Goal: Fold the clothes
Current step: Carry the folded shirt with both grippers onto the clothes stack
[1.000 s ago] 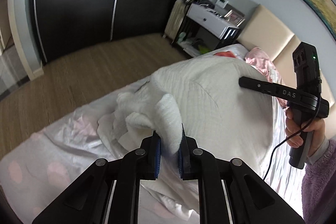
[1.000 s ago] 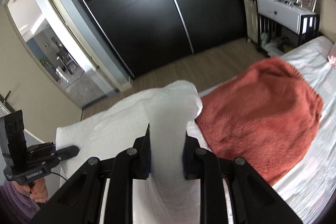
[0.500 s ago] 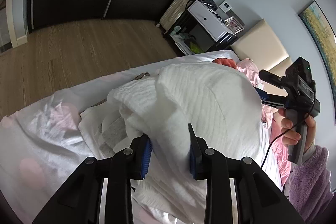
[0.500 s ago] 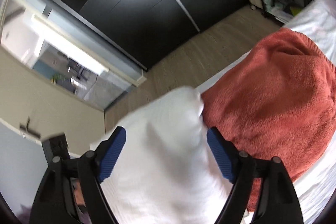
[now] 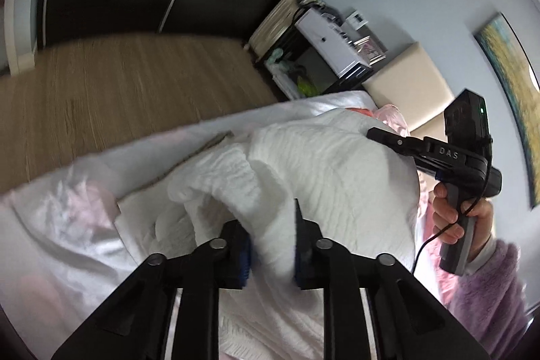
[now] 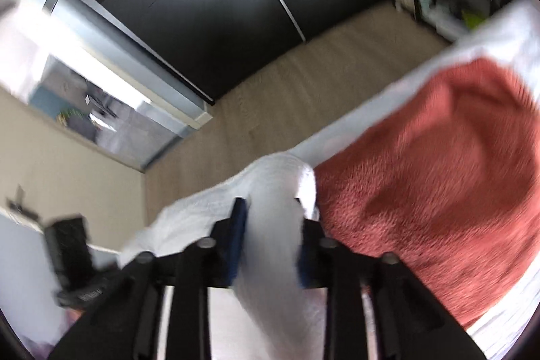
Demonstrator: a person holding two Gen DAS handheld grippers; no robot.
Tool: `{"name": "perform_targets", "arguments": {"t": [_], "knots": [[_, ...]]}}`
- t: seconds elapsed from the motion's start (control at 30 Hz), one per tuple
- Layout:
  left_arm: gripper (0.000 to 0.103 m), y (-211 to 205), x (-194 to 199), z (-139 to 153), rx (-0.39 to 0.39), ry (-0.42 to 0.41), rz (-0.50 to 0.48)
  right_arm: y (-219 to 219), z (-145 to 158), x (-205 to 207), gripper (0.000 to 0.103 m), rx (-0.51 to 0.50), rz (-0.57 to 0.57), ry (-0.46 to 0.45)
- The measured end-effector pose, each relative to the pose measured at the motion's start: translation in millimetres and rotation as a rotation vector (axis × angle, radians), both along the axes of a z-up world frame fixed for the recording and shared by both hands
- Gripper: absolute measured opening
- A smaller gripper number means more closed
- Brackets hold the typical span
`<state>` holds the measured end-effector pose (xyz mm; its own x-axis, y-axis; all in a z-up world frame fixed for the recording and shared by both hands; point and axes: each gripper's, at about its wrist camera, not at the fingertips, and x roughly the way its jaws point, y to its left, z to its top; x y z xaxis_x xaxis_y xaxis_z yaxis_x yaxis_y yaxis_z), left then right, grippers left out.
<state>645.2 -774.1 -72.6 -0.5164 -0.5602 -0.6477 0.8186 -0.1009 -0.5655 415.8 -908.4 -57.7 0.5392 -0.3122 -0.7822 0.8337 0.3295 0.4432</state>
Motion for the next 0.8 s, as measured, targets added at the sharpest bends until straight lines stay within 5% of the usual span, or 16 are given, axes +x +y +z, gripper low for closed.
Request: {"name": "perform_targets", "arguments": {"t": [0.2, 0.27, 0.57, 0.8], "knots": [[0.015, 59, -17, 45, -0.334, -0.230, -0.014, 41, 43, 10, 0.014, -0.313, 0.141, 0.049], [0.015, 70, -22, 49, -0.387, -0.285, -0.019, 52, 48, 16, 0.014, -0.383, 0.183, 0.078], [0.016, 28, -11, 4, -0.109, -0.301, 0.022, 51, 9, 59, 0.018, -0.359, 0.143, 0.267], [0.034, 27, -12, -5, -0.014, -0.386, 0.031, 52, 8, 54, 0.032, -0.300, 0.014, 0.294]]}}
